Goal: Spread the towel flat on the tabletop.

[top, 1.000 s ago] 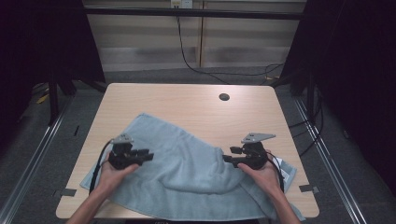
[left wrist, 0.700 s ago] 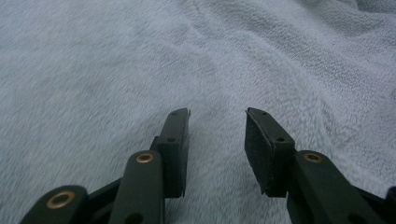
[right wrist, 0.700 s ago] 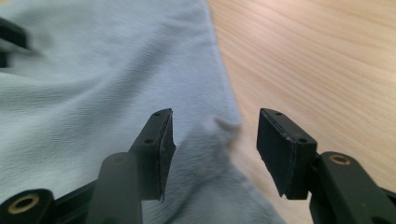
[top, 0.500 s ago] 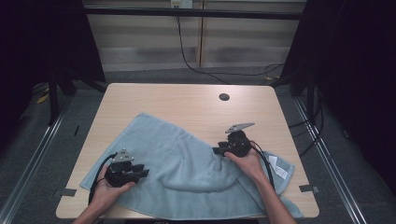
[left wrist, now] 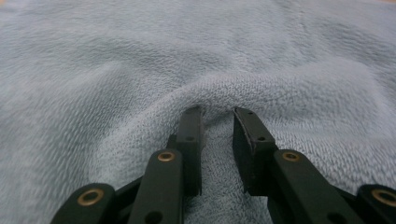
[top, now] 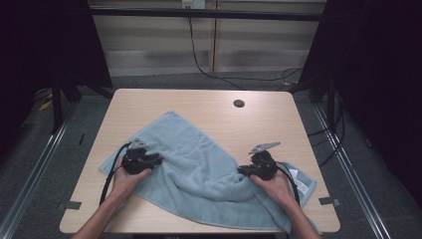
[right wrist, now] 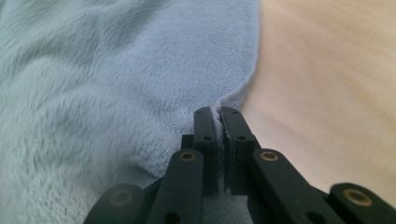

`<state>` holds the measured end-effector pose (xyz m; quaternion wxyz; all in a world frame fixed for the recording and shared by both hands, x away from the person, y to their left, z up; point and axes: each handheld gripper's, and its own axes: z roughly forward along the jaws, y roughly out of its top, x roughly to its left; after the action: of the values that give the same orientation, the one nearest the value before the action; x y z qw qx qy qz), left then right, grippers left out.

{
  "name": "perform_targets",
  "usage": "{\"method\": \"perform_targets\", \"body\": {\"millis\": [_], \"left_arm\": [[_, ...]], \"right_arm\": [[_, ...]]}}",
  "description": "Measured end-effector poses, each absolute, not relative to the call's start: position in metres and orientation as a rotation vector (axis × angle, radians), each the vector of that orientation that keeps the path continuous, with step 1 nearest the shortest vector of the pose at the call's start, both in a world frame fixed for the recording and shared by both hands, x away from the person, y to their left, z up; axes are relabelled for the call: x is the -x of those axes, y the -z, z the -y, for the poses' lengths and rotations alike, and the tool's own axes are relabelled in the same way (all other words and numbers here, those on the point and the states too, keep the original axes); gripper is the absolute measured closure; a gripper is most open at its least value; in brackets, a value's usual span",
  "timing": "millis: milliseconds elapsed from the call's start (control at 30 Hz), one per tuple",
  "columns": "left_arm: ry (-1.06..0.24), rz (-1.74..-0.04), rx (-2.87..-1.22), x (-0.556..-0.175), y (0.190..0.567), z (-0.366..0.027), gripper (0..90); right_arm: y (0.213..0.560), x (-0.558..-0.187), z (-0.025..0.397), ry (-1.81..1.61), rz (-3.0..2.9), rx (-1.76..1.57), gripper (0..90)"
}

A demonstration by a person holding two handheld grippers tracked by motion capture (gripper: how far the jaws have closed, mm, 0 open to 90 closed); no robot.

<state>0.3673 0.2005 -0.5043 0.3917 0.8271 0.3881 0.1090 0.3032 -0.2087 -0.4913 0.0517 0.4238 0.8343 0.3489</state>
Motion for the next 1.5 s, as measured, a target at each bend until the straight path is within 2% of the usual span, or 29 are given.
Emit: {"method": "perform_targets", "body": {"millis": [233,367,500,600,633,767,833,867,900,967,1067,1167,1233,1300,1367,1433,1467,1500], "left_arm": [[-0.228,-0.958,-2.093,-0.382,0.506,-0.165,71.2],[-0.194,-0.917,-2.129,-0.378,0.502,-0.149,65.3],[-0.158,-0.765,-2.104,-0.342,0.477,-0.142,64.1],[-0.116,-0.671,-2.104,-0.307,0.462,-0.143,65.5],[-0.095,-0.637,-2.104,-0.296,0.462,-0.144,66.0],[-0.001,-0.584,-2.122,-0.269,0.471,-0.145,72.9],[0.057,-0.542,-2.193,-0.256,0.488,-0.141,75.7],[0.057,-0.542,-2.193,-0.256,0.488,-0.141,77.9],[0.027,-0.558,-2.261,-0.258,0.498,-0.138,79.6],[0.044,-0.578,-2.245,-0.267,0.499,-0.140,81.0],[0.040,-0.644,-2.230,-0.281,0.500,-0.148,83.7],[-0.060,-0.704,-2.237,-0.296,0.498,-0.158,84.4],[-0.071,-0.731,-2.223,-0.303,0.499,-0.163,85.2],[-0.118,-0.800,-2.212,-0.323,0.499,-0.176,86.0],[-0.103,-0.855,-2.184,-0.339,0.500,-0.186,86.9],[-0.111,-0.869,-2.178,-0.345,0.500,-0.190,87.7],[-0.094,-0.928,-2.114,-0.356,0.504,-0.200,87.7],[-0.087,-0.919,-2.117,-0.360,0.505,-0.203,87.8]], "right_arm": [[0.491,-0.256,0.201,-1.117,-2.617,-1.249,85.8],[0.492,-0.234,0.187,-1.162,-2.680,-1.184,85.7],[0.492,-0.234,0.180,-1.177,-2.706,-1.172,84.1],[0.486,-0.240,0.181,-1.158,-2.676,-1.171,73.7],[0.482,-0.242,0.183,-1.155,-2.656,-1.179,70.7],[0.466,-0.255,0.191,-1.206,-2.572,-1.169,69.4],[0.457,-0.273,0.193,-1.238,-2.527,-1.167,70.0],[0.457,-0.273,0.193,-1.238,-2.527,-1.167,70.0],[0.460,-0.286,0.187,-1.267,-2.542,-1.126,76.4],[0.468,-0.298,0.176,-1.256,-2.581,-1.092,78.4],[0.482,-0.312,0.159,-1.179,-2.648,-1.069,77.4],[0.489,-0.324,0.152,-1.133,-2.665,-1.111,75.3],[0.489,-0.327,0.152,-1.130,-2.667,-1.116,74.3],[0.484,-0.333,0.151,-1.147,-2.637,-1.157,72.6],[0.480,-0.334,0.150,-1.140,-2.641,-1.161,70.3],[0.473,-0.335,0.151,-1.169,-2.615,-1.177,64.9],[0.468,-0.335,0.153,-1.198,-2.602,-1.177,60.6],[0.461,-0.335,0.156,-1.223,-2.565,-1.202,55.4]]}}
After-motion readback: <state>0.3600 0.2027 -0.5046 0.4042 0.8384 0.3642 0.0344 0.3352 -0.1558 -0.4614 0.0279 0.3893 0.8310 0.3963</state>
